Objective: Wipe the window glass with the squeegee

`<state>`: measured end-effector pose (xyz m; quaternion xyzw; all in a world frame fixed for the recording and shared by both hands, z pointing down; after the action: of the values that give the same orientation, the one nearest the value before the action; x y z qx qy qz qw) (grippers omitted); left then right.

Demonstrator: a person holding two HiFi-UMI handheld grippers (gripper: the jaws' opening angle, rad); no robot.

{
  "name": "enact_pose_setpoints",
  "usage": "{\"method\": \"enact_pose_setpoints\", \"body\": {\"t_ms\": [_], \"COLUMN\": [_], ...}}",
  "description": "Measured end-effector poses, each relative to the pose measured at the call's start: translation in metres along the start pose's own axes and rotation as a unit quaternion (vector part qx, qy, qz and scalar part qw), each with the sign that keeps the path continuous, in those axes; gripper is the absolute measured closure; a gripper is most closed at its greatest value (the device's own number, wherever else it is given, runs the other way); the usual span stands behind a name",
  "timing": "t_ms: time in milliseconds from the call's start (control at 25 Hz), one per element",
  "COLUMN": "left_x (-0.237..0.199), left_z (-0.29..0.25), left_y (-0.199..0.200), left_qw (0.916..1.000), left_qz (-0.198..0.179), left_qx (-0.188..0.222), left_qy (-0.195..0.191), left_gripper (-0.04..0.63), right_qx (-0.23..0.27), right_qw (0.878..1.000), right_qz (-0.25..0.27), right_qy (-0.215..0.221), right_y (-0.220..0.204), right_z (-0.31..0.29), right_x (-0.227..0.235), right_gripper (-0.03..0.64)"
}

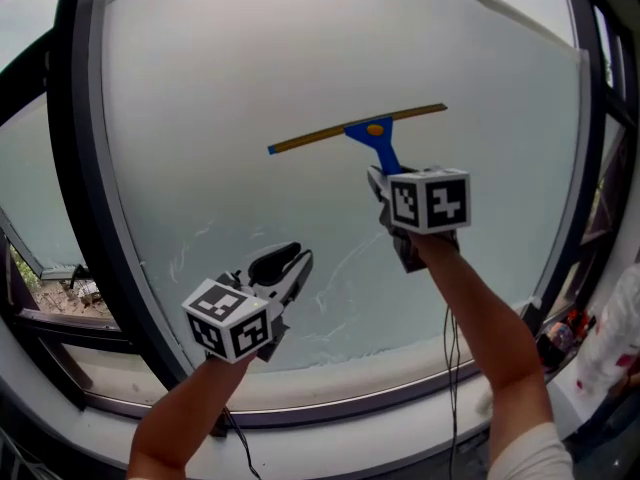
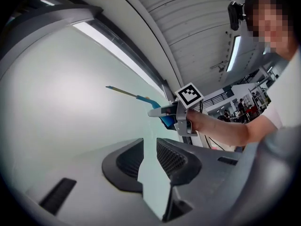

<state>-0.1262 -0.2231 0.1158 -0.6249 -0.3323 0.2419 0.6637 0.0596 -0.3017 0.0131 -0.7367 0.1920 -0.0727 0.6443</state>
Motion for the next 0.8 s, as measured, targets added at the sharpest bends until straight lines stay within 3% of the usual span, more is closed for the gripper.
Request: {"method": "enact_pose_setpoints", "body": {"t_ms": [160, 280, 560, 800], "left_x": [-0.01, -0.02, -0.032, -0.039], "left_z": [-0.009, -0.012, -0.023, -0.028], "left_y": [0.044, 0.066, 0.102, 0.118], "left_qw": [0.9989, 0.9977, 0.9953, 0.9944], "left_qz": [-0.042, -0.056, -0.08, -0.088], "left_qx": [0.013, 0.018, 0.022, 0.021], "left_qy": [0.019, 0.034, 0.049, 0.054], "left_gripper": [0.488, 0.488, 0.488, 0.488], "right_qx": [0.034, 0.048, 0.083, 0.103], "right_qw": [0.999, 0.999, 0.996, 0.994], "right_qz": [0.001, 0.016, 0.025, 0.019], "right_qy": [0.011, -0.009, -0.028, -0.044], "right_y": [0.075, 0.119, 0.193, 0.232], "right_z": [0.001, -0.002, -0.016, -0.03], "right_x": [0.013, 0.017, 0.025, 0.036], "right_gripper": [0.502, 0.502, 0.502, 0.502]}}
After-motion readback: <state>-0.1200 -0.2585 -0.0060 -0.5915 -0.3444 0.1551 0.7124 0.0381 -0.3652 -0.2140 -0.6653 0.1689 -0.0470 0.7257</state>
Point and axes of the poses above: the fingertips, and each gripper's own axes: z backward along the fingers, x to its right, y out of its top, the point moved 5 cm from there along z, backward along the fingers, and after that the axes turned 13 degrees about -x, right-handed, at the moved point
